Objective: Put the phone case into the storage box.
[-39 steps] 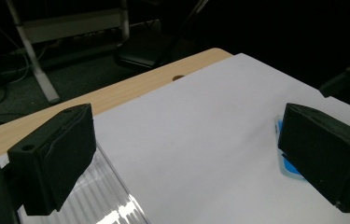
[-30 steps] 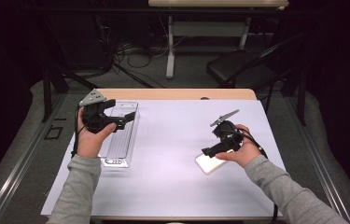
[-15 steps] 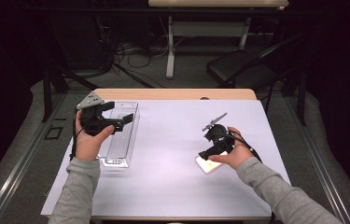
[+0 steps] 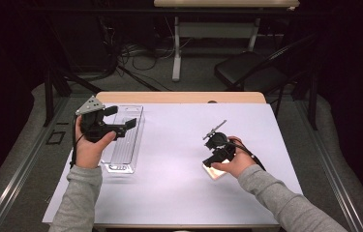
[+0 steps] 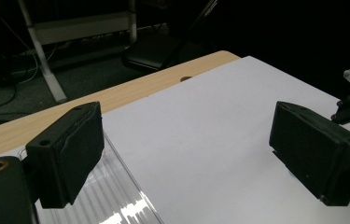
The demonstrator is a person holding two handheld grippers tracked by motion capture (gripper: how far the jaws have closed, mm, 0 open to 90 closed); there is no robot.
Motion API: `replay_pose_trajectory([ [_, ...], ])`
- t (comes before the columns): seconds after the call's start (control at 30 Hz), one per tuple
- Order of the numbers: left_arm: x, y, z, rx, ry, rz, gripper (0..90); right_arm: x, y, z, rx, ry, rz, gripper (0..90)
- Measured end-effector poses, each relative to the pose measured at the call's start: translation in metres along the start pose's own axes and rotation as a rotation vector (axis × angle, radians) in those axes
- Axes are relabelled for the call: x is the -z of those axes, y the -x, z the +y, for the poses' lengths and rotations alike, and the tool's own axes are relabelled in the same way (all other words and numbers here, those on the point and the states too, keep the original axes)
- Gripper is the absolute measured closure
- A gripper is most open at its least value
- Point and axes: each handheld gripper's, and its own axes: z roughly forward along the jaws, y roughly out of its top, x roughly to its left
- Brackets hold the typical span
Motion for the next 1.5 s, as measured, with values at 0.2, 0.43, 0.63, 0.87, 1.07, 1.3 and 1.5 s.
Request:
replay_pose_trajectory([
  [0.2, 0.001, 0.000, 0.000, 0.000, 0.003, 0.001, 10.8, -0.009, -0.005, -0.002, 0.004, -0.019, 0.036, 57.9],
  [0.43, 0.003, 0.000, -0.001, 0.002, 0.008, 0.000, 11.3, -0.011, -0.010, -0.003, 0.009, -0.014, 0.013, 55.8],
  [0.63, 0.005, -0.001, -0.001, 0.007, 0.011, 0.001, 11.8, -0.012, -0.013, -0.005, -0.013, -0.023, 0.010, 55.7],
  [0.87, 0.005, -0.002, -0.002, 0.010, 0.012, 0.000, 12.3, -0.011, -0.013, -0.003, -0.004, -0.035, -0.007, 61.7],
  [1.07, 0.005, -0.002, -0.002, 0.014, 0.010, -0.002, 12.6, -0.015, -0.009, -0.004, -0.116, -0.065, 0.031, 60.6],
  [1.3, 0.006, -0.003, -0.002, 0.016, 0.014, -0.001, 12.9, -0.019, -0.010, -0.004, -0.159, -0.097, 0.033, 59.9],
  [1.5, 0.006, -0.003, -0.003, 0.016, 0.012, -0.001, 13.2, -0.021, -0.011, -0.003, -0.173, -0.176, 0.013, 62.8],
])
